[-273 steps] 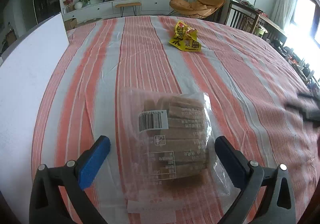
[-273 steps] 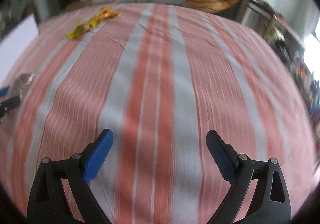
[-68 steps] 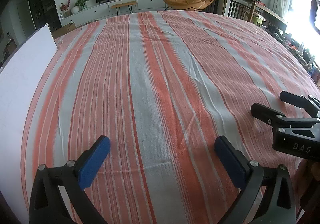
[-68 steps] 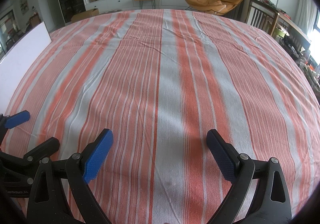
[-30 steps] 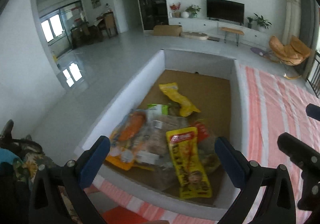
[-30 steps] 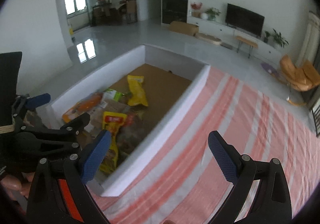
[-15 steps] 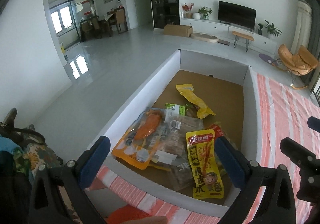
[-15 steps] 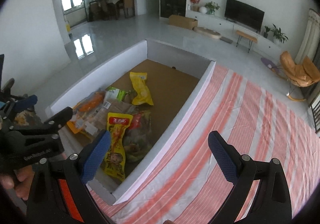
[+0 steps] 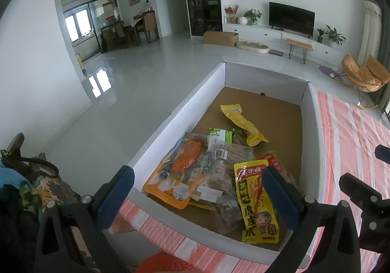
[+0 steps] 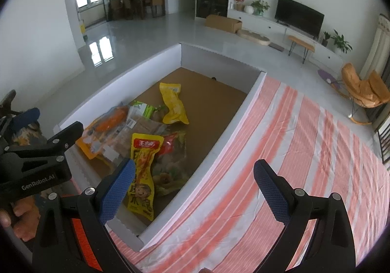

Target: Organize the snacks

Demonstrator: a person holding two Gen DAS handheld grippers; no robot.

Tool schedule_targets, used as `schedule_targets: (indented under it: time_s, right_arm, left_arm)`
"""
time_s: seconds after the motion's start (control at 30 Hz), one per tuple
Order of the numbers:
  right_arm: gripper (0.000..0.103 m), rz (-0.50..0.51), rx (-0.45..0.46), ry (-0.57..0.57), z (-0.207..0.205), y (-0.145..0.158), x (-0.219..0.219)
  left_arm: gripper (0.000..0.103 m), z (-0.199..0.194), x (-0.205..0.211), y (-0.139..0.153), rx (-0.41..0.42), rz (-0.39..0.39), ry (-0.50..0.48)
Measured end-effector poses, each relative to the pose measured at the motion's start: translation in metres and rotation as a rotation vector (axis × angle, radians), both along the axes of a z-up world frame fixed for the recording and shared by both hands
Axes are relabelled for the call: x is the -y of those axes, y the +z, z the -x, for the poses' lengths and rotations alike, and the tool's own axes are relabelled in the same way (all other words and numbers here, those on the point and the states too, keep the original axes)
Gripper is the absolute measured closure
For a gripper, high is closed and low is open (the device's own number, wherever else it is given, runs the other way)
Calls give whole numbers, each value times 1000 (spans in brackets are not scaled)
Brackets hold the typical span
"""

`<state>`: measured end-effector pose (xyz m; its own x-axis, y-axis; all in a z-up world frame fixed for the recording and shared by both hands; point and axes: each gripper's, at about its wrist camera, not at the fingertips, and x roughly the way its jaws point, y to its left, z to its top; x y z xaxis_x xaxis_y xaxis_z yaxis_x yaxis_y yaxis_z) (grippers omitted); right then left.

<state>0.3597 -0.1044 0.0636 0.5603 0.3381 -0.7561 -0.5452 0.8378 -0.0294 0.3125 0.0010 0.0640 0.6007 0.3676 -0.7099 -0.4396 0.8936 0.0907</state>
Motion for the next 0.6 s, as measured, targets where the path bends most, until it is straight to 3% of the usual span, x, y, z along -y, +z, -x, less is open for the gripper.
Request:
schedule_targets:
  time_s: [0.6]
  right_arm:
    - [4, 7, -10, 10, -2, -3, -6]
  left_arm:
    - [0, 4, -8, 1, 14, -20, 39]
